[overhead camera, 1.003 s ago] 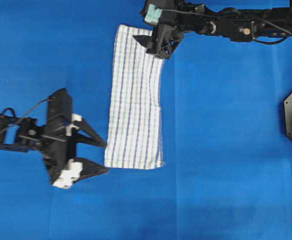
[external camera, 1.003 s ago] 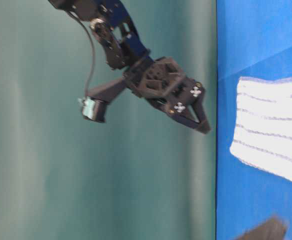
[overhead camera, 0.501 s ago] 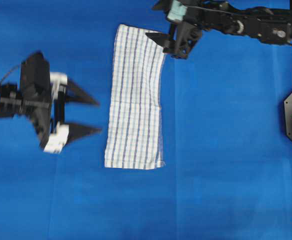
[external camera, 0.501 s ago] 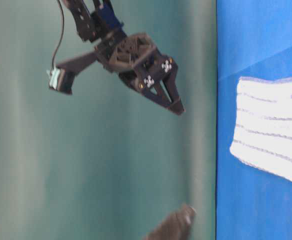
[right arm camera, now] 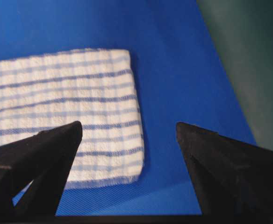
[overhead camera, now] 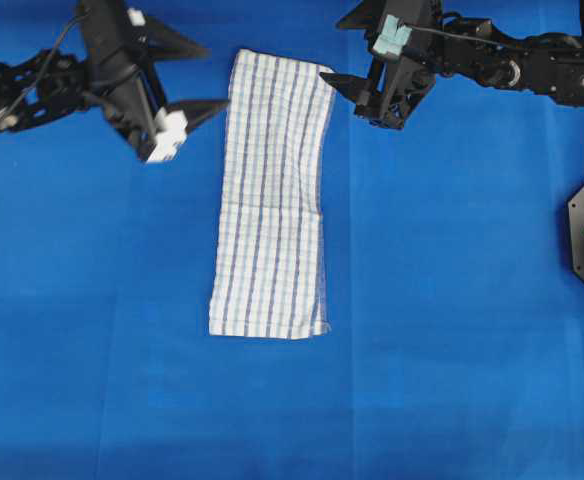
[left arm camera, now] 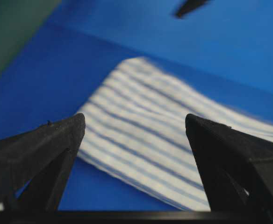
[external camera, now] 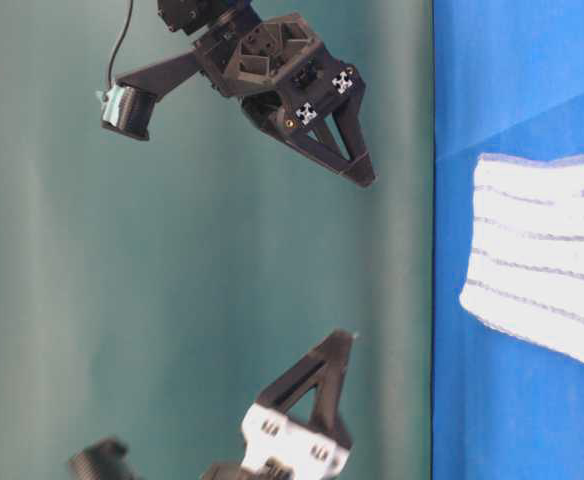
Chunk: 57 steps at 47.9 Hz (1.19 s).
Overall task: Fold the blue towel.
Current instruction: 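Move both grippers to the towel's far end and grasp its corners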
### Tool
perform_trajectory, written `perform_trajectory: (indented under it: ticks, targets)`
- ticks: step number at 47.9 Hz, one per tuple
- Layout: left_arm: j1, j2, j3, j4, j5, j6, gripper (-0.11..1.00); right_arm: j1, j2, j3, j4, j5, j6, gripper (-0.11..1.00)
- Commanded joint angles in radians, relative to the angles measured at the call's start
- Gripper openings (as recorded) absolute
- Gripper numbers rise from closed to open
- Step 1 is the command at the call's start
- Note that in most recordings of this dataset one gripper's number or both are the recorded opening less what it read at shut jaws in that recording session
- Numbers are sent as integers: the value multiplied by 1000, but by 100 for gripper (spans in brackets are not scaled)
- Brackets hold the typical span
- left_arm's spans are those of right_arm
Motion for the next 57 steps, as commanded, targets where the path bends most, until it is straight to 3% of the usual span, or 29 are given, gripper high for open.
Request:
perform_trajectory:
  ticks: [1, 13, 26, 44, 49, 53, 57]
  targets:
    - [40, 46, -52, 3, -8, 14, 92, -11, 17, -5, 11, -35, 2, 92]
    - [104, 212, -153, 5, -23, 20, 92, -21, 153, -20, 38, -104, 2, 92]
    - [123, 370, -210, 5, -54, 18, 92, -23, 267, -72, 52, -121, 3, 92]
    - [138, 446, -218, 5, -104, 15, 88, -21, 354, -104, 54, -121, 11, 90]
    - [137, 456, -218, 5, -104, 15, 77, -20, 360, -106, 52, -121, 11, 84]
    - [138, 457, -216, 5, -103, 15, 55, -15, 360, -109, 54, -120, 9, 73]
    - [137, 457, -216, 6, -104, 18, 32, -14, 362, -114, 52, -115, 8, 52]
